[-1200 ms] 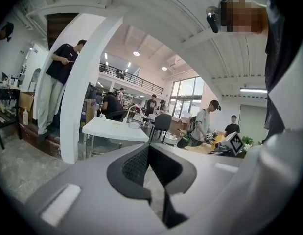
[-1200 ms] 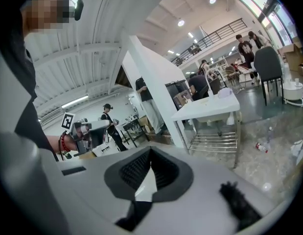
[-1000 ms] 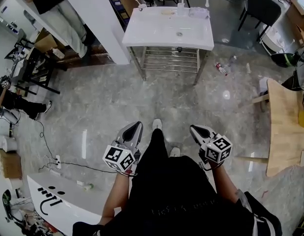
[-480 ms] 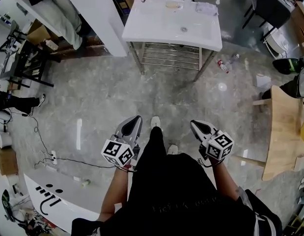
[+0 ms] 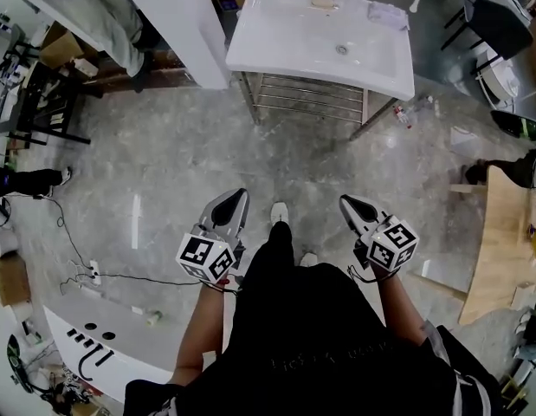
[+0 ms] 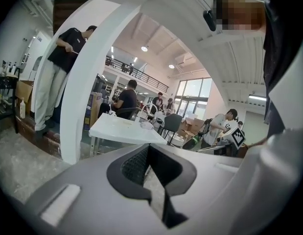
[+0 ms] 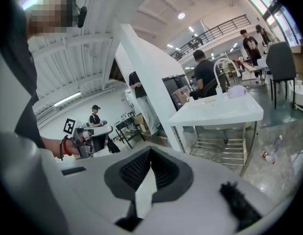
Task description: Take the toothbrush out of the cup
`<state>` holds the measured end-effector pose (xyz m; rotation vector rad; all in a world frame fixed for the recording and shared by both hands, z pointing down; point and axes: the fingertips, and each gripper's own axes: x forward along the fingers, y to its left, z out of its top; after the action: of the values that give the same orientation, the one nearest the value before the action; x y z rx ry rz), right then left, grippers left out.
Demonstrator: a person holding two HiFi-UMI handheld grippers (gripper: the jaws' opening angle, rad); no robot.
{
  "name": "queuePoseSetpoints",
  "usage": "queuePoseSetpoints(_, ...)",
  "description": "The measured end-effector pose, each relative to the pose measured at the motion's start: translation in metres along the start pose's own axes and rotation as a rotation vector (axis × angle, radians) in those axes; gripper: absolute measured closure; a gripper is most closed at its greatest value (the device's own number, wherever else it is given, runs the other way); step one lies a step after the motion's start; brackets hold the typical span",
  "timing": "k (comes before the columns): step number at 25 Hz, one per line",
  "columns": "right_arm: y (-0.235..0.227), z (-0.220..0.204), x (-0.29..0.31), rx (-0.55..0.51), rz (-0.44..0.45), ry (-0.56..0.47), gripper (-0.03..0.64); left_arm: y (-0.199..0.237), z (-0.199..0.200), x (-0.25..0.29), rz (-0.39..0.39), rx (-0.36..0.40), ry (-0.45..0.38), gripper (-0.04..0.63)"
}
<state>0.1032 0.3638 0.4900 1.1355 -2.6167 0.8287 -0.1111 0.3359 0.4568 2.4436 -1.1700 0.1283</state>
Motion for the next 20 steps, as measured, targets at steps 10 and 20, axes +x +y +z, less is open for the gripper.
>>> queuePoseSetpoints(10, -0.01, 0.041, 0.046, -0.006, -0.062, 0.02, 0.604, 0.074, 0.029, 0.032, -0.004, -0.133, -0.062, 0.586)
queuePoseSetpoints(20, -0.012, 0.069, 0.076, -0.011, -0.096, -0.012, 0.604, 0.11, 0.054, 0.043, -0.025, -0.085, -0.05, 0.586)
